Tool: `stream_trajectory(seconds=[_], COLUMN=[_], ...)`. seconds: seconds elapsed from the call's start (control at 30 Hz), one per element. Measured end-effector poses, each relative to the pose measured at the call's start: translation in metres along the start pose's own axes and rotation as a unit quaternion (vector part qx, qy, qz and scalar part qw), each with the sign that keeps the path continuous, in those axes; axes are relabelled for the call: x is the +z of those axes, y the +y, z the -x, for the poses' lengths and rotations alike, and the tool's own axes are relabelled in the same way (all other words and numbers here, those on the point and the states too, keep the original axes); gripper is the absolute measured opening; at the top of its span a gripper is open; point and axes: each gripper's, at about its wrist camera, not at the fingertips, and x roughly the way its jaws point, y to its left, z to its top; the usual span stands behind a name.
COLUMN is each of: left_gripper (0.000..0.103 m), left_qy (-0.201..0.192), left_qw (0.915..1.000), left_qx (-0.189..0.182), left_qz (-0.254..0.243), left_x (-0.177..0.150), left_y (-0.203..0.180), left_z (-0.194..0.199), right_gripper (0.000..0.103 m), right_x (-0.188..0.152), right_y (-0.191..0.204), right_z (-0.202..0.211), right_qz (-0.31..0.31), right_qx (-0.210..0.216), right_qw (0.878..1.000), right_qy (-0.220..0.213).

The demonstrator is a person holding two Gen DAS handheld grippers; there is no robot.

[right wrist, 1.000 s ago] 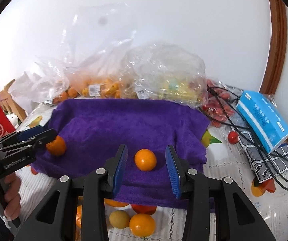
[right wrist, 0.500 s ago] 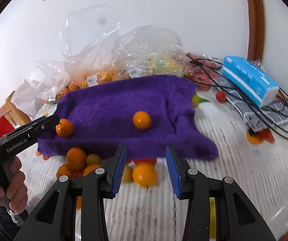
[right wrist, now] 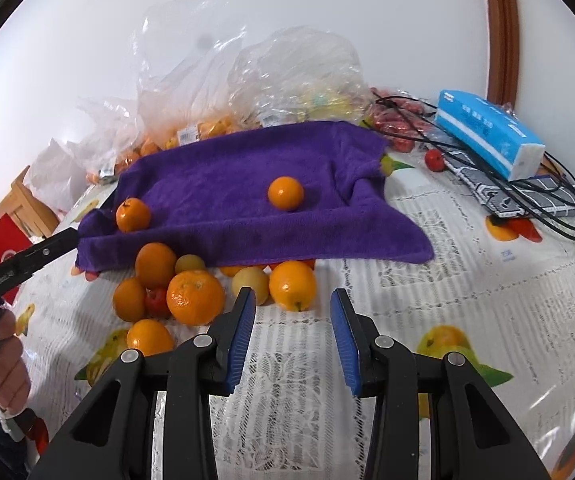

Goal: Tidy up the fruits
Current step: 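Close the right gripper on a round orange while the left grasps an oval orange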

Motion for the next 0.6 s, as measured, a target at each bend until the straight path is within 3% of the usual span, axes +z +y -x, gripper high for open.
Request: stream_trajectory(seconds=[0.13,0.23,0.37,0.6], left_gripper=[0.053,0.053,0.053,0.053], left_qy=[0.008,0.020,0.031,0.034], left_qw=[1.0000,0.9997,0.9991,0.9993], left_qx=[0.005,0.011,0.027,0.012], left_qz=[-0.002,-0.005,-0.010,-0.010], left_x=[-0.004,-0.006,-0.009,-0.008], left_y=[0.001,0.001,0.001,0.000], left_z=[-0.004,-0.010,-0.016,-0.018], right_gripper=[0.036,0.027,0.029,0.032], right_x=[0.004,0.008,0.010,0.011], right_y=[0.003,0.002,0.001,-0.003], right_z=[-0.011,-0.022,-0.034,-0.054], right_qz=[0.005,0.004,0.010,0.022], right_qx=[-0.003,-0.007,-0.011,-0.018], right_qw=[1.000,1.000,1.000,0.999], right_qy=[0.004,0.011,0.019,0.046])
